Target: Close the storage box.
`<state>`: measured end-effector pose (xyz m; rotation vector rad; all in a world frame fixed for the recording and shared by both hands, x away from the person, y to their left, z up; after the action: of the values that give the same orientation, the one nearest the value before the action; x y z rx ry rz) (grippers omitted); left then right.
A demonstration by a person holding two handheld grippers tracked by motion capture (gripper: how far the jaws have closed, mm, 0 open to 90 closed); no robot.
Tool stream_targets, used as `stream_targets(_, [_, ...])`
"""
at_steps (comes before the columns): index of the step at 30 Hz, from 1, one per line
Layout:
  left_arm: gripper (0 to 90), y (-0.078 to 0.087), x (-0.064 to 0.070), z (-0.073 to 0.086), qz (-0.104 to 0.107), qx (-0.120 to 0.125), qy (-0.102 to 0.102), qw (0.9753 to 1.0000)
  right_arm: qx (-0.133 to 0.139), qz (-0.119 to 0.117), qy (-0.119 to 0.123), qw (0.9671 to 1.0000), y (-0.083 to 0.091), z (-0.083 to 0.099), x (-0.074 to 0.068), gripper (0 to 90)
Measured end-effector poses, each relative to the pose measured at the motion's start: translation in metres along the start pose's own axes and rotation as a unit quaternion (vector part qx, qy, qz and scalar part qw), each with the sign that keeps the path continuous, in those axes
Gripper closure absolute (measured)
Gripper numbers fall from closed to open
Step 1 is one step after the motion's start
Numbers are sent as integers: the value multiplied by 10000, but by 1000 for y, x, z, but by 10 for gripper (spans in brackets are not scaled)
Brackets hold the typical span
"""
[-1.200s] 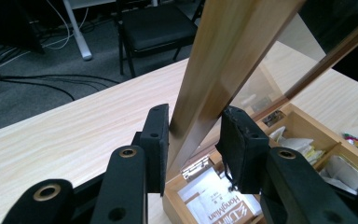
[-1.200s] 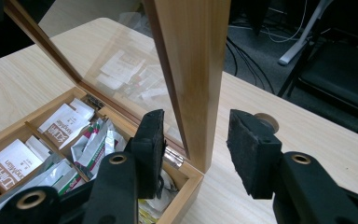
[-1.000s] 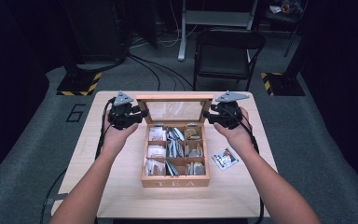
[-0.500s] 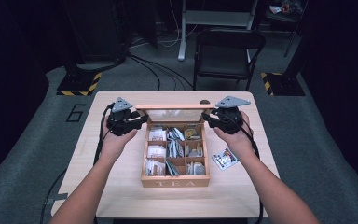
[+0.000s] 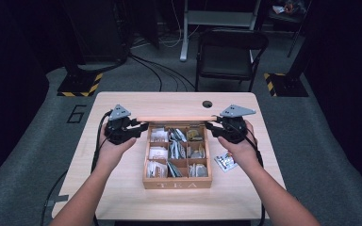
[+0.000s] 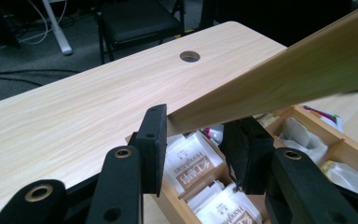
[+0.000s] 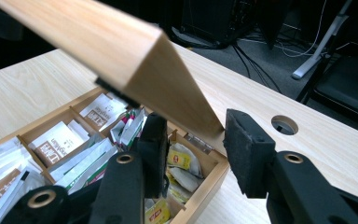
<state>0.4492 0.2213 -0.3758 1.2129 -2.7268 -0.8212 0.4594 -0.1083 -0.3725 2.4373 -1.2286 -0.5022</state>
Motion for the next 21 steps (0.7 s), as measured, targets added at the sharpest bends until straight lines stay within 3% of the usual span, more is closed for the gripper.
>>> stream_targets(8, [602, 16, 10, -2, -33, 79, -182, 9998, -15, 20, 54, 10000, 3, 8, -3, 597])
stream_targets(15, [602, 31, 18, -6, -60, 278, -164, 9995, 19, 22, 75, 10000, 3, 10, -4, 596])
stream_targets(21, [605, 33, 21, -6, -86, 225, -200, 9995, 57, 14, 21, 10000, 4, 12, -4, 593])
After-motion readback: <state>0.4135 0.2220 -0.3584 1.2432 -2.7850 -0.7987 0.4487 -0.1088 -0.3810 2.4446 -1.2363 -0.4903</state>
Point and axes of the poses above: each handheld gripper's, and its own axes: y roughly backward along the jaws, z roughly out of its underside, x roughly to its right, the point moved 3 cm from there along -y, roughly forward along the jaws, and after that the axes turned 13 degrees about -y, right-handed, at the moved point
